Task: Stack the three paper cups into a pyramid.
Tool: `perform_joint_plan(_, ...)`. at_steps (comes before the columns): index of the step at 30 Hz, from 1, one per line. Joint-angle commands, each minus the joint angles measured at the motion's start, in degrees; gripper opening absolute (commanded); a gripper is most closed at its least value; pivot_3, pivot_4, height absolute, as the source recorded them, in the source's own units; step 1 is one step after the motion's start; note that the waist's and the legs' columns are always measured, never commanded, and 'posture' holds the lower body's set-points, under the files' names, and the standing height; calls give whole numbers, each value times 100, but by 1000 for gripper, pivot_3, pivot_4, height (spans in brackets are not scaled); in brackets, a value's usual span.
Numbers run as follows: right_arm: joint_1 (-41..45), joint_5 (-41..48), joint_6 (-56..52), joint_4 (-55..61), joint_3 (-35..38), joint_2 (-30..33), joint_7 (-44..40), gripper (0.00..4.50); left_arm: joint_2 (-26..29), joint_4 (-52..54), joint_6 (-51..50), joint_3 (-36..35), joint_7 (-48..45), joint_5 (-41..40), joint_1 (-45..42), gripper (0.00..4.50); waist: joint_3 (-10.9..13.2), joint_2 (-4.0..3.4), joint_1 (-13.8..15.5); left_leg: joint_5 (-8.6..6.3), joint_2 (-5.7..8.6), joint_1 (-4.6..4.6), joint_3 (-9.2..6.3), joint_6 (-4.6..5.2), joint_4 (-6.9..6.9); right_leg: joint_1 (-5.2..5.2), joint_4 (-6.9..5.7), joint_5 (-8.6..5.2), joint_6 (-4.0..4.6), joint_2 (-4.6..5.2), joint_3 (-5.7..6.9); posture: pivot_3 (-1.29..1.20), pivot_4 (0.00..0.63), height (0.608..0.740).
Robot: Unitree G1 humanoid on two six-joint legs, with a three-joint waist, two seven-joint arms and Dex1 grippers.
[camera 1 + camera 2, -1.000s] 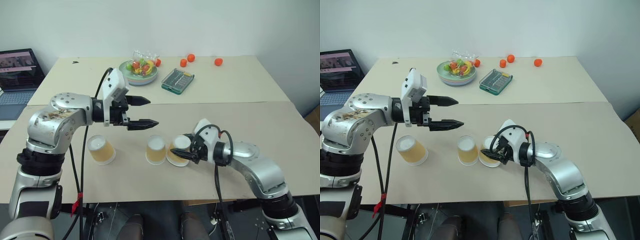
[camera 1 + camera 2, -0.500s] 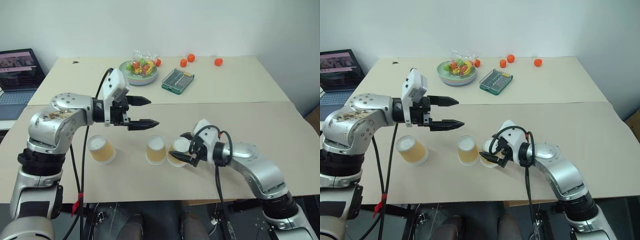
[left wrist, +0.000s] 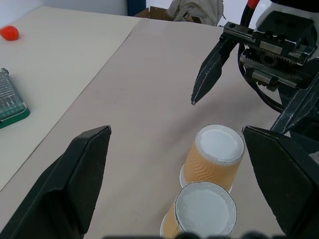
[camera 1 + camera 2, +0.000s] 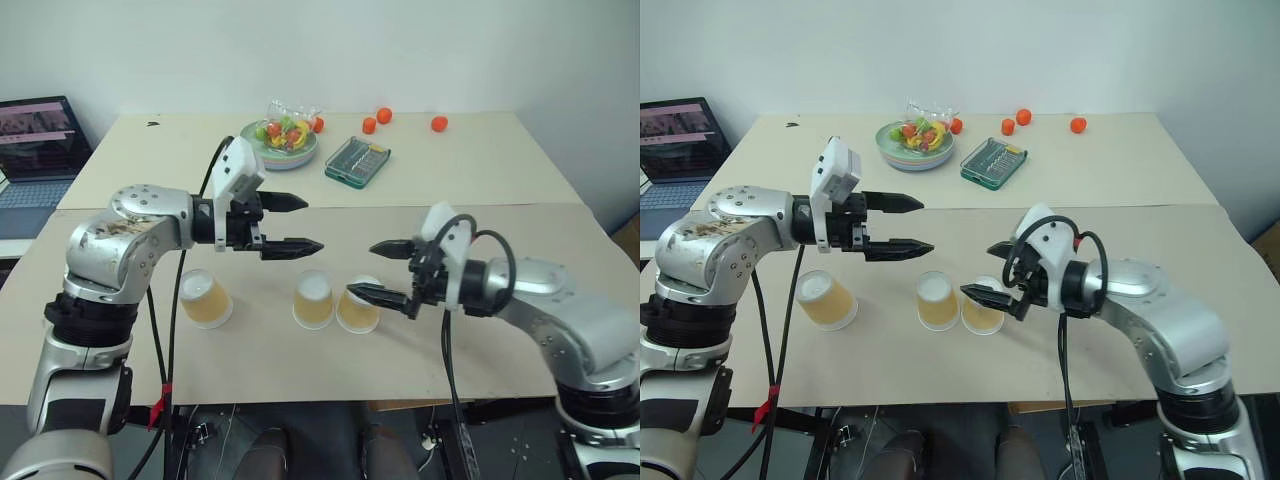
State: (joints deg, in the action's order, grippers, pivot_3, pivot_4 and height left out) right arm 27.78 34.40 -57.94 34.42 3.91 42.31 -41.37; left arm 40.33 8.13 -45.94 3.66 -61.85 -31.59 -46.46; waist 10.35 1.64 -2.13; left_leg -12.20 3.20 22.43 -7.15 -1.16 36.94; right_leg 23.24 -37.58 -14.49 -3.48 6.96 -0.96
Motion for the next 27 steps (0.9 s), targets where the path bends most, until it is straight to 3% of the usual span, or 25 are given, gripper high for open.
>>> perform_joint_plan(1,-223,199,50,32,775,602,-338,4479,144,17,54,-183,-89,-73,-169,4500,1,1,22,0,-1,2,0,0,0,0,2,0,0,0,3,0,150,740)
perform_joint_plan(5,-367,241,220,-207,981,1117,-696,4479,488,-145,-180,-519,-146,-202,-260,4500,2,3,-29,-1,-3,0,3,1,0,-2,2,0,0,-1,3,0,150,740)
perform_joint_plan(10,-36,400,295,-455,824,1107,-860,4479,1143,-340,-269,-879,-241,-184,-111,4500,2,2,-82,-1,-13,-10,7,1,-4,-1,-6,0,0,-8,-4,0,150,740)
perform_joint_plan(13,293,327,503,-796,465,941,-1010,4479,1697,-703,-359,-1417,-275,-196,244,4500,4,2,-113,-1,-13,-9,8,1,-3,-1,-4,0,0,-8,-4,0,150,740)
perform_joint_plan(17,641,95,874,-1288,-48,734,-1228,4479,2048,-741,-317,-2078,-191,-221,1169,4500,4,1,-126,-1,-15,-8,4,2,-6,2,-2,0,0,-8,0,0,150,740)
perform_joint_plan(22,945,-152,1242,-1766,-492,532,-1459,4479,1739,426,-446,-3217,137,-535,2914,4500,7,0,-73,-2,-12,0,7,1,-8,15,3,1,2,-2,-11,0,150,740)
perform_joint_plan(27,1053,-371,1525,-2101,-748,388,-1621,4479,1211,1256,-660,-3865,761,-858,3738,4500,11,10,31,-2,-16,12,3,-2,-6,29,-1,7,11,-3,-6,0,150,740)
